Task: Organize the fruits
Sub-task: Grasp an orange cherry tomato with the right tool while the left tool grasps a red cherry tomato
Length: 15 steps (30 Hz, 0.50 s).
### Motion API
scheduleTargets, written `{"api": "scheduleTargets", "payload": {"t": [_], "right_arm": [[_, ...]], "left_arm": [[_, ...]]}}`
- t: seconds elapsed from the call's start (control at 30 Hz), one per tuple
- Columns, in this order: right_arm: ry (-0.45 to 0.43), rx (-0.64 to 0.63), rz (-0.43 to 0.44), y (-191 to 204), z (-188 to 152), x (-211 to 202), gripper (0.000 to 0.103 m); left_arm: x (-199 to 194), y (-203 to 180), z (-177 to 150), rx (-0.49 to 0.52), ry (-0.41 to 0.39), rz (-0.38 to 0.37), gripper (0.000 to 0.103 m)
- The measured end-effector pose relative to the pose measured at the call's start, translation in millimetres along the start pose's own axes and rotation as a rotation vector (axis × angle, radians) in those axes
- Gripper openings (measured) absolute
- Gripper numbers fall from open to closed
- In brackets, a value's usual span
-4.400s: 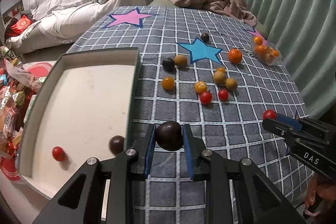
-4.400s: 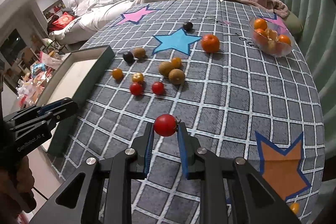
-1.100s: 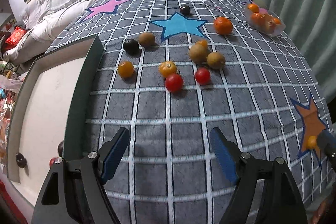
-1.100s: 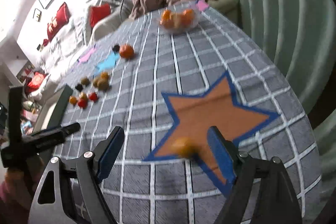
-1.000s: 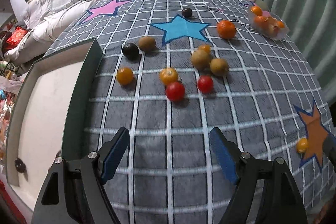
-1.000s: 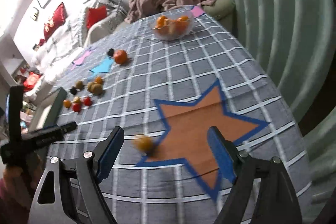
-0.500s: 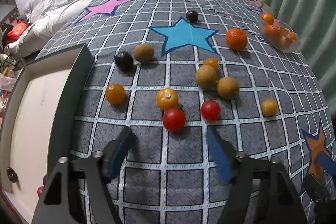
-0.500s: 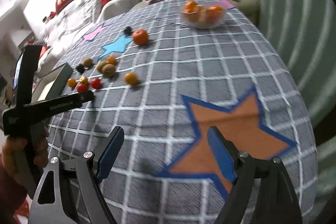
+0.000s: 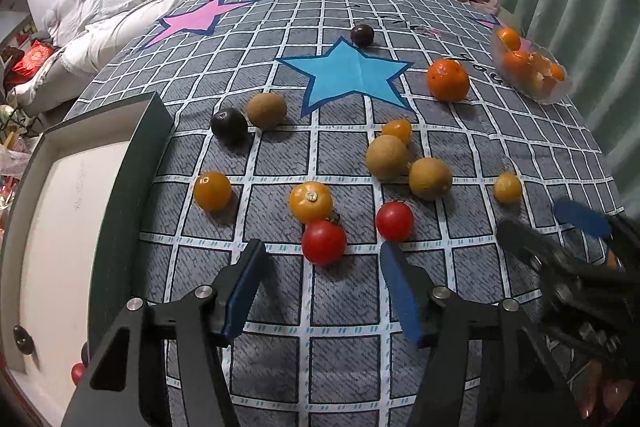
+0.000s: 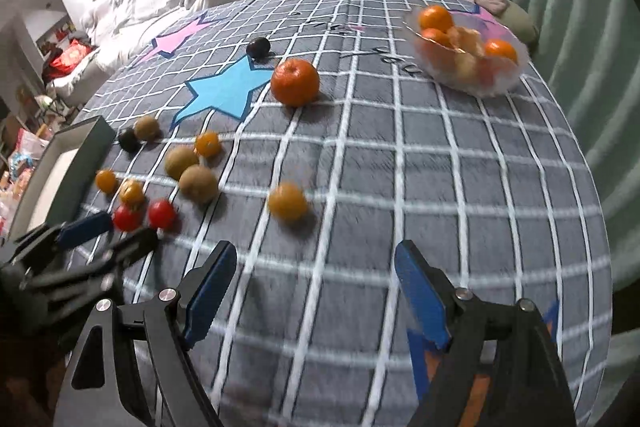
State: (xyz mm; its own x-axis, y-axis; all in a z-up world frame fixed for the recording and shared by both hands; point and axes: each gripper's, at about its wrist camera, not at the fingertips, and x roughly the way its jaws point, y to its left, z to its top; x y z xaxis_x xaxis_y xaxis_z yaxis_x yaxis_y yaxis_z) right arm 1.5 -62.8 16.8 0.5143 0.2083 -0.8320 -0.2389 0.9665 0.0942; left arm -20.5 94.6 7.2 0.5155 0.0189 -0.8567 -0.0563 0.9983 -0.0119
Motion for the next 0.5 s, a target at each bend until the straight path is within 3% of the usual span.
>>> {"api": "scheduleTargets", "payload": {"t": [0.03,0.13,0.2,0.23,0.5], "right_arm": [[-0.001,-0.015,-0.002,2.4,3.7,2.8,0.082],[-0.014,-0.087,-0.031,15.7,8.8,7.5,0.061],[-0.023,-0.118,-0.032,21.4,8.6,6.8,0.031],[-0.024,-0.115,-0.019,21.0,8.1,6.1,0.026],[-0.013,-0.034,0.088,7.5,-13.1,-12.5,0.024]], "left_arm": [[-0.3,0.2,0.0,0.002,-0.002,-0.001,0.053],[-1.5,1.1,1.3,0.001,0.002,-0.005,0.036],[-1.8,2.7,1.2,-0.002,0.002,-0.006,0.030],[-2.2,4.1,0.5,-0.005,-0.001,-0.008,0.023],[-9.1,7.0,-10.1,-0.003,-0.005,-0.041,0.023]]}}
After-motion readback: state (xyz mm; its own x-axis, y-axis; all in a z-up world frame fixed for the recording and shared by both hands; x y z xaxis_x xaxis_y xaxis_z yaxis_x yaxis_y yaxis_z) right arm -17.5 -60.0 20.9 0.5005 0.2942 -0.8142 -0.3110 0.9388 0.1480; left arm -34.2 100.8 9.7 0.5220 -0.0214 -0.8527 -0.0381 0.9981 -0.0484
